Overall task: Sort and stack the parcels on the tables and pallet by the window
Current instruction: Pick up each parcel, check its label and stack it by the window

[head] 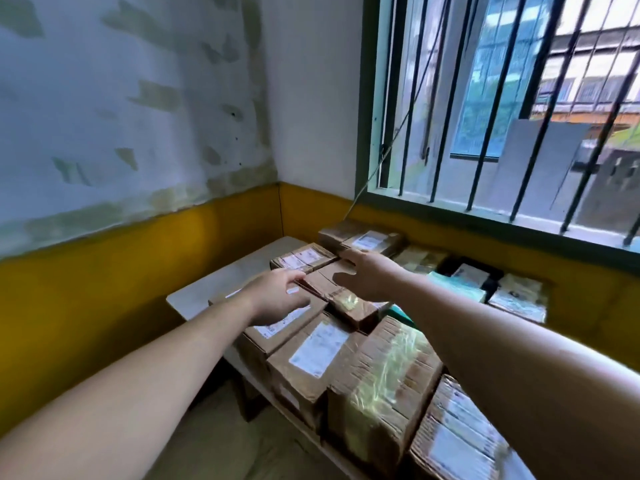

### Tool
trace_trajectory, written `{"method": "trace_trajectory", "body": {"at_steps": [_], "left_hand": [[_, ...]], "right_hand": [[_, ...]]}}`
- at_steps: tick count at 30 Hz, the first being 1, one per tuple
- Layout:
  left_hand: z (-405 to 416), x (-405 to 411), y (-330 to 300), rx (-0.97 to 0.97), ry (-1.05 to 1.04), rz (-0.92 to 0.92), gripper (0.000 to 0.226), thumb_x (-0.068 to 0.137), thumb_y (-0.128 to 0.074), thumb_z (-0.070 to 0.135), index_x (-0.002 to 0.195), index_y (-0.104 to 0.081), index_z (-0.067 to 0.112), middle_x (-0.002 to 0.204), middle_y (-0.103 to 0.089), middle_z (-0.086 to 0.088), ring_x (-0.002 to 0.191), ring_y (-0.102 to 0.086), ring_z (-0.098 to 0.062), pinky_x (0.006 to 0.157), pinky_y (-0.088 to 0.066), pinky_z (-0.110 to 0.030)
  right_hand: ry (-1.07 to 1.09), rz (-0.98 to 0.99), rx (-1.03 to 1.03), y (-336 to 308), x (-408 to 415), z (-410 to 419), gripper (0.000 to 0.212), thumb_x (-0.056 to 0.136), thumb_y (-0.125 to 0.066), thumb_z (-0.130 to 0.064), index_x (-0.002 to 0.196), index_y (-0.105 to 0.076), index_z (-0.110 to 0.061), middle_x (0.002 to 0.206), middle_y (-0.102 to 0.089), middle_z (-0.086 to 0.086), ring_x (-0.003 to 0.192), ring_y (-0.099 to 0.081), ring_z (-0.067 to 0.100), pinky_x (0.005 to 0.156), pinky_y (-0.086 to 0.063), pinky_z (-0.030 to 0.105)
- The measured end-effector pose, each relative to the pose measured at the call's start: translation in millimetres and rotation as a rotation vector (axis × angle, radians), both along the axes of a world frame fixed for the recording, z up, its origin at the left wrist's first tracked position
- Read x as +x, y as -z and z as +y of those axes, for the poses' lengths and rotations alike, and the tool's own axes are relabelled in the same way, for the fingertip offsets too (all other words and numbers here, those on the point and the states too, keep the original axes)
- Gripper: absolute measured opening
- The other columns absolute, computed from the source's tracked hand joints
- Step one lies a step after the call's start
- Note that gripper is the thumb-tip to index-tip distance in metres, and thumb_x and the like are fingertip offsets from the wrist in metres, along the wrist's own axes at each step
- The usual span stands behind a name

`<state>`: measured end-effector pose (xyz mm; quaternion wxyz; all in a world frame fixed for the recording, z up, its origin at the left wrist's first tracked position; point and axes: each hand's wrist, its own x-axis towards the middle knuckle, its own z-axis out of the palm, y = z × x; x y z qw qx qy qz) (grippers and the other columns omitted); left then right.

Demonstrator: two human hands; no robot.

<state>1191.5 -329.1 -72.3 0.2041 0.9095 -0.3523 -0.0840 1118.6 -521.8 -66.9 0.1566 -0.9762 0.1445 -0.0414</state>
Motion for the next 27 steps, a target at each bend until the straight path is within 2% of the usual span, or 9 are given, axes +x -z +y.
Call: {"method": "trace_trajectory", "body": {"at_steps": [3,9,11,13,16,18,19,21,27], "left_hand": [[-14.9,40.0,13.1,0.035,0.005,0.021,0.054,0.088,-0.062,0.037,0.139,-0.047,0.024,0.144,-0.047,0.0,0.127,-0.047,-0.018,0.096,-0.038,-0.026],[-39.5,128.5,43.9,0.08,0.082,0.072,0.063,0.085,-0.063,0.046,0.142,-0.043,0.027,0.147,-0.044,0.0,0.129,-0.046,-0.021,0.107,-0.038,-0.035],[-47.9,162.2,54.6,0.074,0.127,0.083,0.061,0.087,-0.063,0.042,0.142,-0.043,0.025,0.147,-0.044,-0.002,0.13,-0.045,-0.021,0.107,-0.037,-0.034],[-56.1,195.6,64.5,0.079,0.18,0.089,0.059,0.09,-0.062,0.037,0.143,-0.042,0.022,0.147,-0.043,-0.005,0.131,-0.043,-0.021,0.105,-0.035,-0.03],[-69.7,243.2,71.7,0.065,0.249,0.105,0.058,0.091,-0.061,0.035,0.144,-0.041,0.02,0.15,-0.04,-0.004,0.135,-0.039,-0.021,0.105,-0.033,-0.027],[-80.0,270.1,76.4,0.069,0.3,0.118,0.059,0.091,-0.06,0.035,0.144,-0.041,0.019,0.151,-0.038,-0.004,0.137,-0.036,-0.02,0.108,-0.031,-0.028],[-86.2,282.4,79.1,0.083,0.328,0.117,0.059,0.091,-0.06,0.035,0.145,-0.04,0.019,0.152,-0.038,-0.003,0.138,-0.036,-0.02,0.109,-0.031,-0.028],[-99.8,303.4,82.0,0.109,0.368,0.12,0.061,0.09,-0.061,0.036,0.145,-0.04,0.02,0.152,-0.038,-0.003,0.138,-0.036,-0.02,0.108,-0.031,-0.029],[-154.1,355.3,91.4,0.141,0.449,0.121,0.061,0.088,-0.062,0.033,0.144,-0.041,0.019,0.149,-0.041,-0.002,0.135,-0.039,-0.018,0.107,-0.032,-0.026]], "right_hand": [[0.0,0.049,-0.022,13.6,35.2,-15.1,0.064,0.093,-0.054,-0.055,0.149,-0.037,-0.028,0.143,-0.05,0.008,0.125,-0.051,0.029,0.099,-0.047,0.037],[0.118,0.047,0.024,41.4,113.1,-37.3,0.055,0.094,-0.054,-0.052,0.139,-0.047,-0.022,0.129,-0.057,0.009,0.114,-0.056,0.028,0.089,-0.049,0.034],[0.177,0.025,0.052,52.2,143.9,-40.3,0.05,0.092,-0.054,-0.052,0.132,-0.053,-0.021,0.124,-0.062,0.008,0.108,-0.058,0.027,0.082,-0.049,0.032],[0.237,0.01,0.086,61.6,174.1,-40.8,0.049,0.092,-0.054,-0.052,0.13,-0.054,-0.02,0.124,-0.063,0.008,0.108,-0.058,0.028,0.076,-0.042,0.028],[0.31,0.0,0.107,66.9,213.5,-37.1,0.059,0.094,-0.054,-0.053,0.142,-0.046,-0.02,0.136,-0.055,0.009,0.118,-0.055,0.028,0.085,-0.044,0.029],[0.356,0.005,0.102,65.6,233.8,-33.8,0.065,0.094,-0.053,-0.054,0.148,-0.038,-0.022,0.142,-0.05,0.008,0.124,-0.052,0.028,0.099,-0.046,0.036],[0.377,0.012,0.099,65.6,242.7,-33.9,0.065,0.095,-0.052,-0.054,0.149,-0.037,-0.022,0.142,-0.049,0.008,0.124,-0.052,0.027,0.101,-0.046,0.039],[0.414,0.033,0.092,66.9,258.8,-37.9,0.064,0.095,-0.051,-0.055,0.149,-0.037,-0.022,0.141,-0.05,0.008,0.122,-0.053,0.027,0.101,-0.047,0.042],[0.499,0.1,0.087,78.5,299.7,-83.4,0.056,0.095,-0.051,-0.054,0.141,-0.045,-0.022,0.129,-0.055,0.008,0.115,-0.054,0.027,0.094,-0.049,0.039]]}}
